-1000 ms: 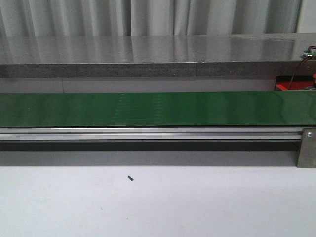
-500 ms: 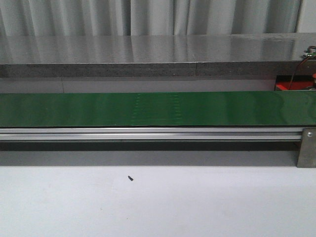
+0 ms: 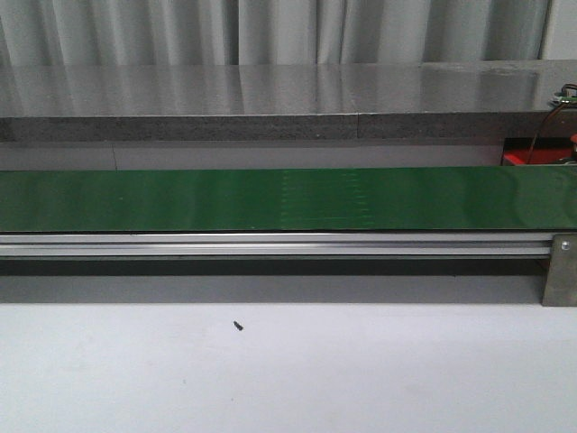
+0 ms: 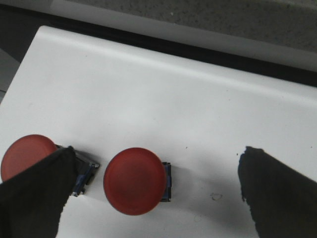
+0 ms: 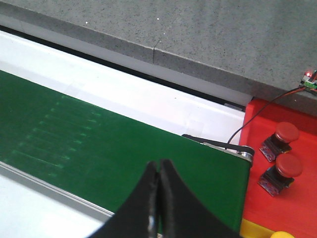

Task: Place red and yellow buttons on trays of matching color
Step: 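Move the open left gripper over the red push buttons, then lower the left gripper onto a red button and close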

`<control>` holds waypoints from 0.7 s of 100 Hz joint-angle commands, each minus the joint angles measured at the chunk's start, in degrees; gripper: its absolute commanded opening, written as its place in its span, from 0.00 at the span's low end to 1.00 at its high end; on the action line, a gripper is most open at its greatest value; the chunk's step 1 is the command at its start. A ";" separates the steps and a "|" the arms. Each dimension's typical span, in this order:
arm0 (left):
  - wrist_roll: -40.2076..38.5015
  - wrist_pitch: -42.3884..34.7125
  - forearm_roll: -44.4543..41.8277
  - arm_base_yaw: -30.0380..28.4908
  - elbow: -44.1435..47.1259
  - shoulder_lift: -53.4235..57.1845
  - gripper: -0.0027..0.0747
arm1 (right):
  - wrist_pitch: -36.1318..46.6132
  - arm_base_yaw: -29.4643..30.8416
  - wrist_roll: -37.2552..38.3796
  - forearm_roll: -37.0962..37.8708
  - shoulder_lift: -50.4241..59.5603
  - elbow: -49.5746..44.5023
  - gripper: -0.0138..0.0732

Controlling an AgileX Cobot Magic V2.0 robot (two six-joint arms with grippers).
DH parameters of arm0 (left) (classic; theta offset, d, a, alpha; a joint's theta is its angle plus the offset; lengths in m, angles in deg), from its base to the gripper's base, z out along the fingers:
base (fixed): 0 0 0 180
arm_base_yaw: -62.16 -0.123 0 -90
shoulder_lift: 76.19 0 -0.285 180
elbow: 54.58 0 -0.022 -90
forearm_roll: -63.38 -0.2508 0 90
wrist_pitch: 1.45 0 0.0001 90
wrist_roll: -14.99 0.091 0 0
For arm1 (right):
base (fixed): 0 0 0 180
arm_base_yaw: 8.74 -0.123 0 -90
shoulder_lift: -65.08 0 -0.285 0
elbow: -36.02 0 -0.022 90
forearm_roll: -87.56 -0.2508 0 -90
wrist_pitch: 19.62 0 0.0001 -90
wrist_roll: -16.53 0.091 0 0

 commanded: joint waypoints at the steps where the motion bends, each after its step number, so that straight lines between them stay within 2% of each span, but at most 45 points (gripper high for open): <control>1: -0.55 -4.33 -0.17 -0.22 -2.11 3.07 0.84 | 2.69 -0.02 -0.31 -1.23 0.66 1.50 0.08; 70: -0.55 -7.07 -0.17 -0.22 -2.63 -0.38 0.84 | 2.69 -0.02 -0.31 -1.23 0.66 1.50 0.08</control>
